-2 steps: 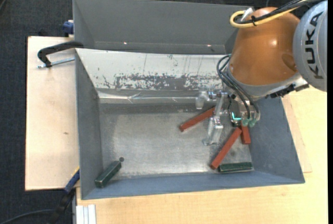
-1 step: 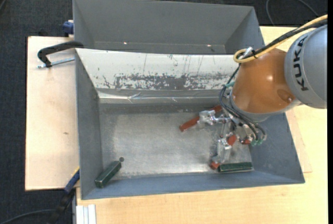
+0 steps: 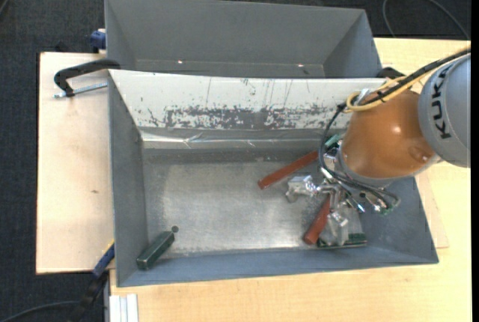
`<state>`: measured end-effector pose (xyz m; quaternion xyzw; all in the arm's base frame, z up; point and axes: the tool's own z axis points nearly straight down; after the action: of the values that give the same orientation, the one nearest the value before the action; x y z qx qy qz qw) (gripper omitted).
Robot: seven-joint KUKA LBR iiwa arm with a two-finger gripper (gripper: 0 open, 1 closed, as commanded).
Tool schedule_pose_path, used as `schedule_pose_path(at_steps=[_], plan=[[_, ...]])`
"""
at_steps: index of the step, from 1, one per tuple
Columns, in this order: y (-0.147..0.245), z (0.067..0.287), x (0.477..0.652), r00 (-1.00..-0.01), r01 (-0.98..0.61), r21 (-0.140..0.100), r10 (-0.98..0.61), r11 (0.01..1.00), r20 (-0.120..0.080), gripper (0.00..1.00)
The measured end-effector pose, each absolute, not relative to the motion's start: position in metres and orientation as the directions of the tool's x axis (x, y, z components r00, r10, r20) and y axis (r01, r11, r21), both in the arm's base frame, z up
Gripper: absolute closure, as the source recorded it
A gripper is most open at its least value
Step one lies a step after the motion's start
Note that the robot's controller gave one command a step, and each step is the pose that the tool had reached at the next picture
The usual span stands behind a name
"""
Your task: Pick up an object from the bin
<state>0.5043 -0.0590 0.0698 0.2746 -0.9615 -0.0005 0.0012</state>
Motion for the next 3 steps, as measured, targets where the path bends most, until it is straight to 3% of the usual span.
schedule_pose_path(at_steps=[1,2,3], plan=[[-0.058,0.072,0.506,-0.848,-0.530,0.000,-0.530,0.848,-0.002,1.00],[-0.075,0.288,0.554,-0.862,-0.507,-0.010,-0.508,0.862,-0.014,1.00],[-0.074,0.283,0.552,-0.861,-0.508,-0.002,-0.508,0.861,-0.006,0.00]])
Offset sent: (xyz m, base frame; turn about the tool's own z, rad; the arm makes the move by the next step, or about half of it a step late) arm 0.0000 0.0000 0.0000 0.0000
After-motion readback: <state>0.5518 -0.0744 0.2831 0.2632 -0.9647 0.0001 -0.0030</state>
